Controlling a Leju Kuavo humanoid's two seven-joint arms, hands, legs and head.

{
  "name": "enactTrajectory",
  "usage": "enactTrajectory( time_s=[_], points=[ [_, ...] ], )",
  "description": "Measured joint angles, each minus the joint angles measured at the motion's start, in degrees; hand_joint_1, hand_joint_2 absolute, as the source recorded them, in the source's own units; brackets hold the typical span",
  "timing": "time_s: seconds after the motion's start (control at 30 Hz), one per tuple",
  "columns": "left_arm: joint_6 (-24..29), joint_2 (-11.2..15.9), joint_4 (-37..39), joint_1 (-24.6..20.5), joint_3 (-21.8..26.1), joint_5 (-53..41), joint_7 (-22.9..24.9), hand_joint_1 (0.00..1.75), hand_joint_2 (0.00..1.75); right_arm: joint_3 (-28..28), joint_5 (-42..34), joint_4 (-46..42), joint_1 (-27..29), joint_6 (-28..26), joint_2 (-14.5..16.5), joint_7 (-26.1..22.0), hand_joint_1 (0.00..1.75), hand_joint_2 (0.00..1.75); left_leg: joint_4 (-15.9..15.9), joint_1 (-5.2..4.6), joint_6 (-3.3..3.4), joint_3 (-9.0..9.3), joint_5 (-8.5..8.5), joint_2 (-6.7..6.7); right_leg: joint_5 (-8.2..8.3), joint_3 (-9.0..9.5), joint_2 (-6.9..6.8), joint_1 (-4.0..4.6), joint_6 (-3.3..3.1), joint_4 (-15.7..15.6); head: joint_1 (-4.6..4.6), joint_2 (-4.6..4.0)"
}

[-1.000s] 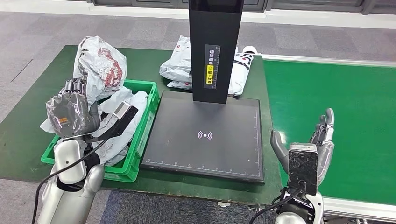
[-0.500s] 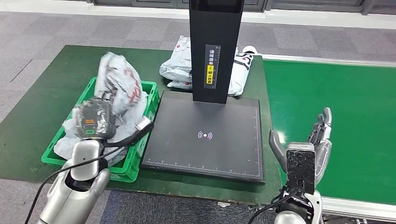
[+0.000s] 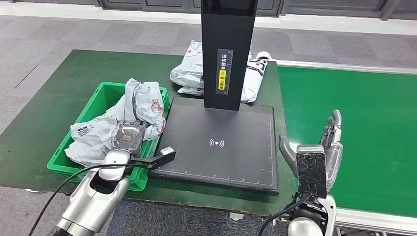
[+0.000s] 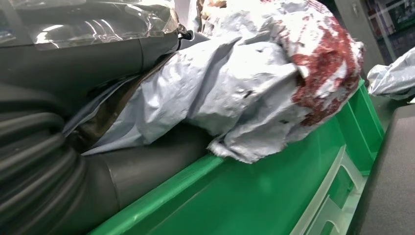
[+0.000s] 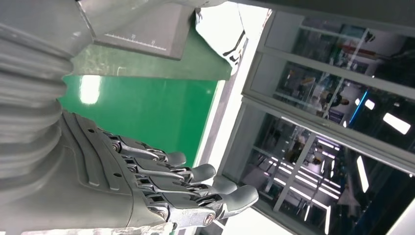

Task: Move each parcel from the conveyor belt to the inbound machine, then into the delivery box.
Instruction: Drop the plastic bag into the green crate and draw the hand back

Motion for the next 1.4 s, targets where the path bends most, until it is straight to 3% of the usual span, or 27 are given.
enactTrajectory(
  time_s=[0.07,0.4,0.53,0.7,0.87,1.1,1.4],
  points=[
    [-0.80,-0.18,0.55,-0.48,-0.22,0.00,-0.09,0.00,1.75,-0.21,0.17,-0.01,0.20,0.02,0.00,0.00,0.00,1.75,0.00,0.00,0.00,0.15,-0.01,-0.02,-0.03,0.15,-0.03,-0.01,0.00,0.00,0.01,0.00],
    [-1.42,-0.72,1.78,-2.00,-0.79,0.00,1.66,0.00,1.75,-0.54,0.63,-0.54,0.92,0.21,0.00,0.52,0.00,1.75,0.01,-0.04,0.06,0.21,0.07,-0.09,0.07,0.29,-0.07,-0.05,0.08,0.00,0.01,0.00],
    [0.39,-1.31,1.65,-2.00,-0.49,0.00,5.69,0.00,0.00,-0.89,1.09,-0.93,1.36,0.39,0.00,0.98,0.00,1.75,0.02,-0.04,0.06,0.13,0.06,-0.09,0.08,0.22,-0.06,-0.05,0.08,0.00,0.01,-0.01],
    [5.89,-2.37,-0.67,-0.65,1.02,0.70,7.37,0.00,0.00,-1.17,1.70,-1.99,2.40,-0.20,0.00,1.23,0.00,1.75,0.05,-0.04,0.06,-0.13,0.08,-0.11,0.11,-0.09,-0.06,-0.04,0.08,0.00,0.01,-0.01],
    [17.68,-3.27,-6.11,0.19,2.24,3.69,6.64,0.00,0.00,-1.47,1.73,-3.17,3.62,-0.90,0.00,1.57,0.00,1.75,0.07,-0.04,0.08,-0.49,0.17,-0.62,0.10,-0.23,-0.48,-0.05,0.10,0.00,0.01,-0.01],
    [32.70,-4.38,-14.71,2.14,5.26,12.97,3.84,0.00,0.00,-1.47,1.25,-3.30,3.57,-1.25,0.00,1.39,0.00,1.75,0.07,-0.08,0.09,-0.53,-0.04,-0.01,0.14,-0.47,0.13,-0.09,0.15,-0.02,0.01,0.00],
    [33.97,-4.82,-20.31,4.01,9.29,13.85,4.01,0.00,0.00,-1.47,1.02,-2.95,3.31,-1.46,0.00,1.22,0.00,1.75,0.04,0.01,0.03,-0.54,-0.02,0.02,0.10,-0.53,0.12,0.01,0.08,0.04,0.01,-0.02]
  ],
)
